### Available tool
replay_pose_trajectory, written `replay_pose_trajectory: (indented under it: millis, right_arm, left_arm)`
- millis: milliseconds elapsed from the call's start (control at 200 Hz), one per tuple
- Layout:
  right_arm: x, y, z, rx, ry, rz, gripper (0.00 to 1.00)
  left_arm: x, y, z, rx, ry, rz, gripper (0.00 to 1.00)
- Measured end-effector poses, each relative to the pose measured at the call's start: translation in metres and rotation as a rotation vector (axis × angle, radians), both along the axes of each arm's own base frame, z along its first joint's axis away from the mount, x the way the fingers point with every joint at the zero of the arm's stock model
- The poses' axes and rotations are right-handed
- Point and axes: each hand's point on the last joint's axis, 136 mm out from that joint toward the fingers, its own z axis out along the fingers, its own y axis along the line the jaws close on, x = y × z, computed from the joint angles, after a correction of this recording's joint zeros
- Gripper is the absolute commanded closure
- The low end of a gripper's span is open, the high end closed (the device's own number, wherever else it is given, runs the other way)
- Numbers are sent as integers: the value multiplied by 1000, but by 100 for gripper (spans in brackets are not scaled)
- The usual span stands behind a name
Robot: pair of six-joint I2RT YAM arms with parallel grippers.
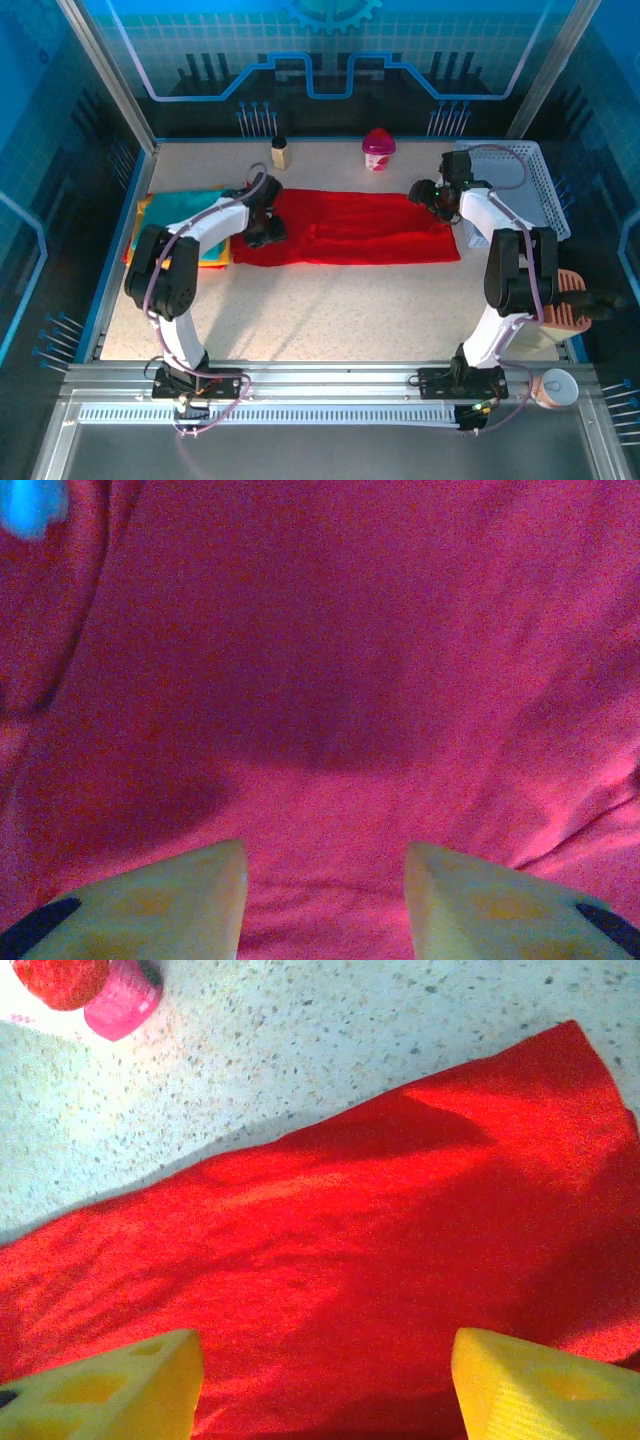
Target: Fold and stack the t-shirts
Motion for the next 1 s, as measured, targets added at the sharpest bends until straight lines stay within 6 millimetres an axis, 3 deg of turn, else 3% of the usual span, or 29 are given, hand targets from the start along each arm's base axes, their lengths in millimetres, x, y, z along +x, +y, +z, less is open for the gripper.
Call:
replay_pose_trajectory:
  millis: [160,380,480,535,660,841,1001]
  right_arm:
    - [13,4,-29,-41,65,29,34]
    - [0,18,-72,-85,206,78,35]
    - [3,23,-70,-95,213,90,38]
    - [0,27,-72,-101,229,102,45]
    - [-9,40,-74,-128,263,139,44]
    - [-34,71,-75,-147,312,221,44]
    - [-71,89,-76,-134,376,286,42]
  left_arm:
    - [35,-8,-3,5,-12,-20,54]
    - [41,-14,-32,19,84,-40,54]
    - [39,-14,-37,24,117,-46,54]
    - [40,-15,-34,23,123,-53,55]
    - [41,-18,-35,17,151,-71,55]
    - [43,-22,-36,9,187,-79,55]
    - [51,-32,-37,-5,204,-103,56]
